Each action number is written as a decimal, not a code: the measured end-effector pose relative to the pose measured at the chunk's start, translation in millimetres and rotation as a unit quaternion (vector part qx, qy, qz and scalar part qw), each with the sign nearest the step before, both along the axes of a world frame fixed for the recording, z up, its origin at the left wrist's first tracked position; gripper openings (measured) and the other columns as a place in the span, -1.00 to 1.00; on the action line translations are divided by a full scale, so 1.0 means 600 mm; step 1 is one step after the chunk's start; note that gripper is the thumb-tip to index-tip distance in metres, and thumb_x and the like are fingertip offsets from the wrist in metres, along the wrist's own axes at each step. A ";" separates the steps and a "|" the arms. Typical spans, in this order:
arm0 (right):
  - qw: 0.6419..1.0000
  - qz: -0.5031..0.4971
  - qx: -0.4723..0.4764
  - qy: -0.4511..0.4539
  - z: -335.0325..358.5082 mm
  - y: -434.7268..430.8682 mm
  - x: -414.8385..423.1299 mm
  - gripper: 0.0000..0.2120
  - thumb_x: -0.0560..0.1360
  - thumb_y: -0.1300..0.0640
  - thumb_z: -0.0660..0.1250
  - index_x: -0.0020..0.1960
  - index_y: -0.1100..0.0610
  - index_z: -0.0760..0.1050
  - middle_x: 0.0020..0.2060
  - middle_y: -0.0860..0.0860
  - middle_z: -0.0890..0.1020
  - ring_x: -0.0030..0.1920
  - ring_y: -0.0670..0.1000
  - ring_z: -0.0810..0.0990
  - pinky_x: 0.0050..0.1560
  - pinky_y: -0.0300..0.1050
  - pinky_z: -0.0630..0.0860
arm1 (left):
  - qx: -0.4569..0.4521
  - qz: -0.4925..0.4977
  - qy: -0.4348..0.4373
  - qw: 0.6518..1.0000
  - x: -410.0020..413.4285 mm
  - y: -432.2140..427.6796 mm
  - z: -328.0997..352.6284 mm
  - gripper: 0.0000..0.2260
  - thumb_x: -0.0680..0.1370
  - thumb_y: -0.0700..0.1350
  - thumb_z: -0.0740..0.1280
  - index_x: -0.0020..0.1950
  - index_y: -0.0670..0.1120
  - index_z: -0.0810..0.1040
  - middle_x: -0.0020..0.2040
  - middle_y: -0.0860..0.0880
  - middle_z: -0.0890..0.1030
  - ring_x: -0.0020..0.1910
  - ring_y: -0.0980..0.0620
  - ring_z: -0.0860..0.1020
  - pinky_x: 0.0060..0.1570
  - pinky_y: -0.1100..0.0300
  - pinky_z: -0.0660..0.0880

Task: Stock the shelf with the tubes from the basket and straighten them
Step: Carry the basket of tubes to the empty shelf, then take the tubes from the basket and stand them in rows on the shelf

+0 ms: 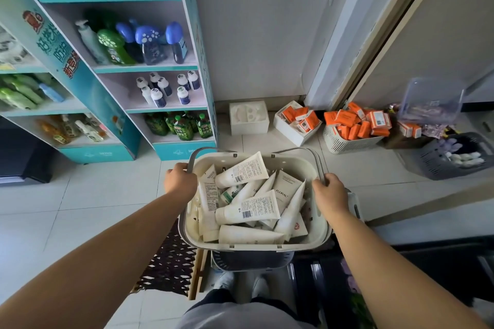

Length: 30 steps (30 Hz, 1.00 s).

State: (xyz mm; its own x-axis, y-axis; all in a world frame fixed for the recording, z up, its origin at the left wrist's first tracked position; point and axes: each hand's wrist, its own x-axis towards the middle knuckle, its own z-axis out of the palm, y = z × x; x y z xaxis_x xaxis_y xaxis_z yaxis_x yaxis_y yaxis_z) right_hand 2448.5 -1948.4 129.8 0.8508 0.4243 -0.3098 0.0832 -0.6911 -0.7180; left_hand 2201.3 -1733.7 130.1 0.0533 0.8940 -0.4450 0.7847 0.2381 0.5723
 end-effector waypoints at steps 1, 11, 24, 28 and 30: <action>1.000 0.002 -0.010 -0.005 -0.003 -0.003 0.001 -0.90 0.53 0.15 0.25 -0.11 0.19 0.44 -0.23 0.08 0.52 -0.19 0.14 0.50 -0.25 -0.08 0.39 | -0.007 -0.001 0.001 1.000 -0.002 0.001 -0.002 -0.58 0.51 -0.24 0.22 0.37 -0.09 0.44 0.27 -0.15 0.47 0.13 -0.16 0.51 0.10 -0.02 0.51; 0.992 0.014 -0.119 0.032 -0.023 -0.022 -0.013 -0.45 0.52 0.00 0.28 0.45 0.18 0.30 0.37 0.20 0.40 0.33 0.25 0.40 0.29 0.09 0.37 | -0.060 -0.081 0.049 0.994 -0.017 -0.003 -0.010 -0.50 0.50 -0.10 0.27 0.45 -0.06 0.35 0.32 -0.20 0.36 0.19 -0.22 0.45 0.21 -0.01 0.45; 0.987 0.041 -0.152 -0.044 -0.006 -0.015 -0.040 -0.35 0.47 0.03 0.34 0.50 0.02 0.18 0.45 0.12 0.28 0.42 0.25 0.26 0.32 0.29 0.31 | -0.029 -0.068 -0.011 0.997 -0.017 0.025 -0.007 -0.33 0.45 0.01 0.29 0.55 0.06 0.16 0.44 -0.11 0.33 0.18 -0.18 0.53 0.12 -0.13 0.53; 0.982 0.090 -0.151 -0.062 -0.004 -0.003 -0.052 -0.51 0.48 0.07 0.31 0.39 0.00 0.31 0.38 0.09 0.33 0.39 0.20 0.27 0.29 0.19 0.31 | 0.074 -0.118 -0.002 0.990 0.013 0.017 0.000 -0.45 0.47 -0.08 0.32 0.46 -0.02 0.32 0.43 -0.07 0.37 0.33 -0.12 0.42 0.30 -0.14 0.40; 0.978 0.114 -0.166 -0.061 -0.007 -0.001 -0.059 -0.54 0.48 0.05 0.30 0.37 -0.01 0.32 0.37 0.07 0.33 0.38 0.18 0.27 0.29 0.16 0.31 | 0.101 -0.147 -0.005 0.984 0.029 0.007 0.001 -0.50 0.49 -0.14 0.32 0.43 -0.04 0.36 0.41 -0.05 0.41 0.34 -0.09 0.41 0.33 -0.10 0.37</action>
